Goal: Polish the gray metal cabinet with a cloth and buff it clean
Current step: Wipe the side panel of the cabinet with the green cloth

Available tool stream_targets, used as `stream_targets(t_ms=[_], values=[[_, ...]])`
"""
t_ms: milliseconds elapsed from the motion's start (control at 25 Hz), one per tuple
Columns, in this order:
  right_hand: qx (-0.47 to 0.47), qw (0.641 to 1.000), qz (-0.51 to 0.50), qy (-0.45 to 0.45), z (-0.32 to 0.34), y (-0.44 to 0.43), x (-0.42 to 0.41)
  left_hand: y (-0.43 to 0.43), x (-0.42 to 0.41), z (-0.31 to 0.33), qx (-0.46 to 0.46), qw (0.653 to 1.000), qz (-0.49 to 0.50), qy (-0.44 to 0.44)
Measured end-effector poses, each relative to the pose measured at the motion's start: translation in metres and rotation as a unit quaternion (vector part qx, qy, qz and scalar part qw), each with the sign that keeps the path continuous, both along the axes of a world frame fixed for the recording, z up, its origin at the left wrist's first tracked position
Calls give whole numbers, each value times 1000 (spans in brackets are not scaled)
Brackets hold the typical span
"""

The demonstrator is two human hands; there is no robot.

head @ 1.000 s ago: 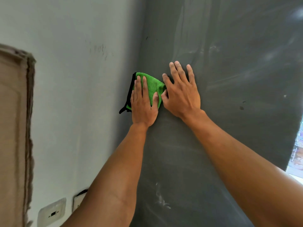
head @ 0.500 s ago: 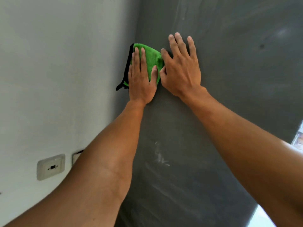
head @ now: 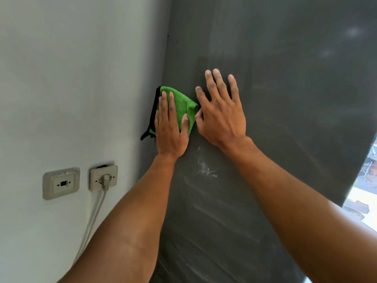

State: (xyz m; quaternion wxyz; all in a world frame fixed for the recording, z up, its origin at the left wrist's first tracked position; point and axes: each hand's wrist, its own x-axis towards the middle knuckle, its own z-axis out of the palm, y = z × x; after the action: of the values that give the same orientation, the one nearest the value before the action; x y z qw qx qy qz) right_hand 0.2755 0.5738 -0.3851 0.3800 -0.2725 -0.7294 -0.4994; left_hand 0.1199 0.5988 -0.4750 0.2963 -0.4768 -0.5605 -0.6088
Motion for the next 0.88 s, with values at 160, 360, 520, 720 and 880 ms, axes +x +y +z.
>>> stream_targets(t_ms=[160, 360, 520, 720, 880], values=[[-13, 1000, 6, -9, -34, 0, -3, -2, 1, -31, -5, 1000, -10, -7], [-38, 999, 11, -30, -78, -1, -9, -1, -1, -80, -3, 1000, -11, -12], [-51, 998, 23, -33, -106, -3, -11, -1, -2, -105, -6, 1000, -12, -17], [-62, 997, 27, -36, -136, -4, -12, -4, -1, -138, -16, 999, -19, -23], [-69, 996, 28, -51, -161, -5, -12, -6, 3, -181, -36, 998, -24, -46]])
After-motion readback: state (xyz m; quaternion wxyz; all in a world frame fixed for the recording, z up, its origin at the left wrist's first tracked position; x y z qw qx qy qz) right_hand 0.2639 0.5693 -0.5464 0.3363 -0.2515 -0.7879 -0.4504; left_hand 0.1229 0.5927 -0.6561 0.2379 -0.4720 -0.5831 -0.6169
